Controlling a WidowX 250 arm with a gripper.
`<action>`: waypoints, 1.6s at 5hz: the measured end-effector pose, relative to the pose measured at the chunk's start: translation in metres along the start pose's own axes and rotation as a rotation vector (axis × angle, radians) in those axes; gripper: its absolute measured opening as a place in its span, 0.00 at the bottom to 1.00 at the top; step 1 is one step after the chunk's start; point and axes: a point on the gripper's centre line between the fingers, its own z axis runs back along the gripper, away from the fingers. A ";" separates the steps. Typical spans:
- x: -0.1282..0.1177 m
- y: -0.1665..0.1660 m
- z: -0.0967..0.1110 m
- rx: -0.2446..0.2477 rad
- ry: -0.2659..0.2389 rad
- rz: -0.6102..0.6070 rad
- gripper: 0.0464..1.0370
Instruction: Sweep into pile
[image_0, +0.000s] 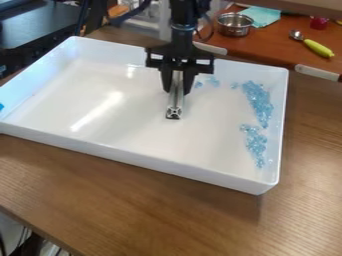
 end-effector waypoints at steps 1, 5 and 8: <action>0.001 -0.017 0.000 -0.009 0.010 -0.001 0.33; -0.011 -0.092 0.015 -0.104 0.050 -0.104 0.33; -0.013 0.058 0.058 -0.114 -0.025 -0.003 0.33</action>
